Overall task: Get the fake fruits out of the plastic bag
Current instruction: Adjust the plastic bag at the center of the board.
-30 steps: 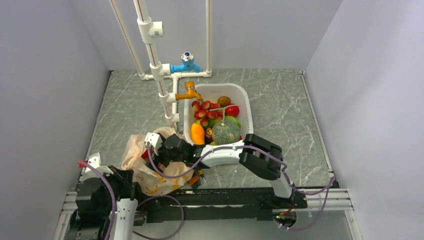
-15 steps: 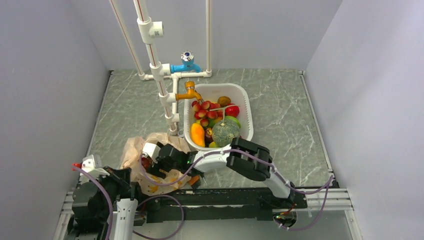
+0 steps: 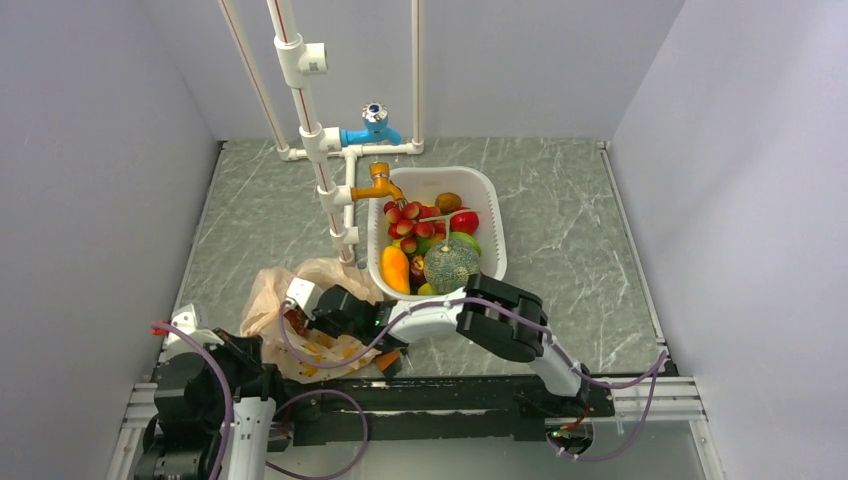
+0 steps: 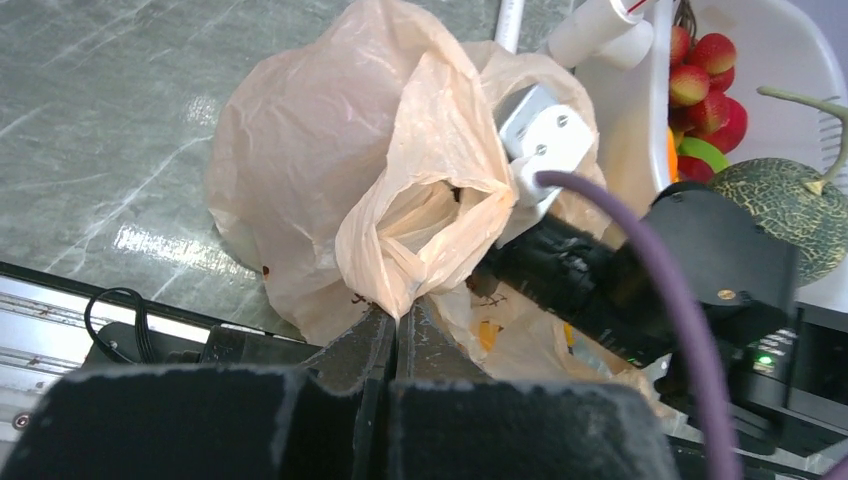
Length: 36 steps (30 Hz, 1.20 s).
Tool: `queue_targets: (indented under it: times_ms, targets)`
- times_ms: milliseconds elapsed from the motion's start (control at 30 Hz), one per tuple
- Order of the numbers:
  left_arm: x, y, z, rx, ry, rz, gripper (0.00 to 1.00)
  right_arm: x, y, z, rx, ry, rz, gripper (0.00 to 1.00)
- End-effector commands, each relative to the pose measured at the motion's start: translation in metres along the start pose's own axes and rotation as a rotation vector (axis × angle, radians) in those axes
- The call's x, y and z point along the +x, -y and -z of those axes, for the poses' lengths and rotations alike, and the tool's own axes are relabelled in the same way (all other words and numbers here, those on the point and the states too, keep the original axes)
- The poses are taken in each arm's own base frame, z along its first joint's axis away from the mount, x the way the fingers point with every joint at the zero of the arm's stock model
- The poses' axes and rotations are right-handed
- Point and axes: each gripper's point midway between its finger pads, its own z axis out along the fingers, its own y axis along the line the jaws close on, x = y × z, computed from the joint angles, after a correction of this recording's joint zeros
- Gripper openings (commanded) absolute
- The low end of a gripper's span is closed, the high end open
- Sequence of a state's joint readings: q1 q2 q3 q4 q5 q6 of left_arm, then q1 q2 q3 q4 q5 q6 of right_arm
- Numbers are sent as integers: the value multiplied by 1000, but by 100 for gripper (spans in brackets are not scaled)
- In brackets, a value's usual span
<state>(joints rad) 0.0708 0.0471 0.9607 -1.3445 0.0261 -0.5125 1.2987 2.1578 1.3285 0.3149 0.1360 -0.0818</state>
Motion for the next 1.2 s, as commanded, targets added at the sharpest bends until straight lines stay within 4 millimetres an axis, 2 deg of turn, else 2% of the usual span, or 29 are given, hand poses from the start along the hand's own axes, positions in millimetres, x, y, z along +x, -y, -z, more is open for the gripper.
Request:
queue_targets:
  times_ms: [0, 100, 200, 300, 433, 500, 533, 600, 667, 733, 833, 867, 900, 967, 1033, 1100, 1167]
  targets:
    - [1, -6, -4, -26, -1, -14, 0, -92, 40, 28, 118, 230, -95, 0]
    - [0, -16, -4, -82, 4, -17, 0, -115, 67, 49, 241, 304, -144, 0]
    - [-7, -22, -3, -126, 28, -15, 0, -131, 76, 66, 270, 357, -167, 0]
    - [-22, -20, -4, -139, 69, -1, 0, -140, 70, 75, 230, 380, -180, 0]
    - [-64, 5, -14, -83, 143, -26, 0, -137, 50, 80, 114, 370, -169, 0]
    - [-90, 30, -24, -12, 146, -60, 0, -132, 42, 81, 75, 355, -195, 2]
    - [-105, 49, -30, 51, 129, -85, 0, -129, 39, 81, 58, 346, -201, 4]
    - [-124, 96, -46, 234, 62, -130, 0, -125, 34, 82, 29, 330, -210, 8]
    - [-147, 148, -43, 436, -13, -158, 0, -121, 31, 84, 14, 316, -227, 11]
    - [-161, 191, -30, 634, -90, -168, 0, -122, 32, 90, 13, 323, -245, 12]
    - [-178, 228, 6, 846, -51, -214, 0, -128, 29, 100, -11, 347, -249, 15]
    - [-175, 227, 13, 854, -41, -226, 0, -130, 26, 100, -29, 354, -252, 16]
    - [-168, 218, 12, 810, -43, -232, 0, -131, 22, 100, -49, 358, -255, 17]
    - [-140, 184, -1, 663, -79, -226, 0, -133, 14, 98, -93, 358, -255, 19]
    - [-101, 137, -17, 483, -121, -213, 0, -131, 11, 93, -106, 351, -258, 20]
    - [-55, 78, -39, 243, -205, -198, 0, -127, 8, 86, -117, 339, -254, 22]
    - [-26, 25, -41, 17, -228, -172, 0, -124, 5, 81, -134, 325, -244, 25]
